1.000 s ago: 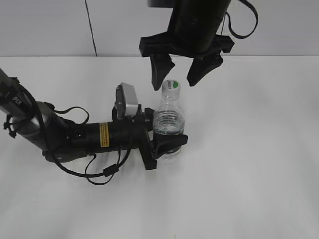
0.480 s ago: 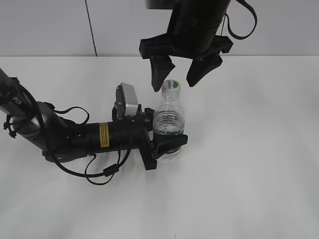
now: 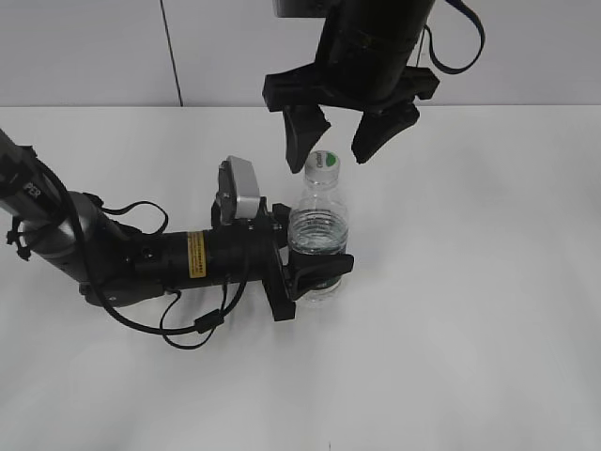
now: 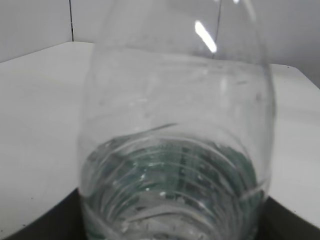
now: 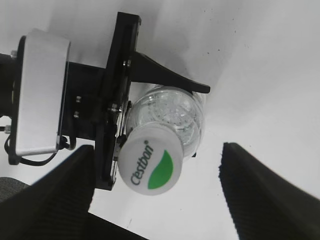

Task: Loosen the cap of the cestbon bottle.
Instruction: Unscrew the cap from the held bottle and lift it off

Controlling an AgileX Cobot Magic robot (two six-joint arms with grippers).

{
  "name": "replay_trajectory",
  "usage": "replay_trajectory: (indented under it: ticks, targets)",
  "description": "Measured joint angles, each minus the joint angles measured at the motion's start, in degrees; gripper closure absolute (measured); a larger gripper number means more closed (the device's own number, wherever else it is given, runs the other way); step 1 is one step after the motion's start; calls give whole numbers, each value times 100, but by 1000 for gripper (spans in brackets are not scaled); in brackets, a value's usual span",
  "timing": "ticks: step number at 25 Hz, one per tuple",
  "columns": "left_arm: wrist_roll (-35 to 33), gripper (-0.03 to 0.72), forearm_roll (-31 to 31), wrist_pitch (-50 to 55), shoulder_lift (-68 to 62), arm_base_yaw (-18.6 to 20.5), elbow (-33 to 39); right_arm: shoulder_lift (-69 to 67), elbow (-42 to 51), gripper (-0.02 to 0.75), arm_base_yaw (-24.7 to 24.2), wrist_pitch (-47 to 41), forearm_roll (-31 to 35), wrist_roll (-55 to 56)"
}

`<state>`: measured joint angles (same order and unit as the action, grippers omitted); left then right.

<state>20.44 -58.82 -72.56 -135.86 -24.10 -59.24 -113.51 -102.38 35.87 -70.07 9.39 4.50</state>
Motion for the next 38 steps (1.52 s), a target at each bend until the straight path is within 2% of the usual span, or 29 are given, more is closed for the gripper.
replay_trajectory:
  ticks: [29, 32, 36, 38]
  targets:
    - [0, 280, 0, 0, 0, 0, 0, -121, 0, 158, 0, 0, 33, -217]
    - [0, 280, 0, 0, 0, 0, 0, -121, 0, 223, 0, 0, 38, -224]
    - [0, 280, 0, 0, 0, 0, 0, -121, 0, 428, 0, 0, 55, -304]
    - [0, 280, 0, 5, 0, 0, 0, -121, 0, 445, 7, 4, 55, -484]
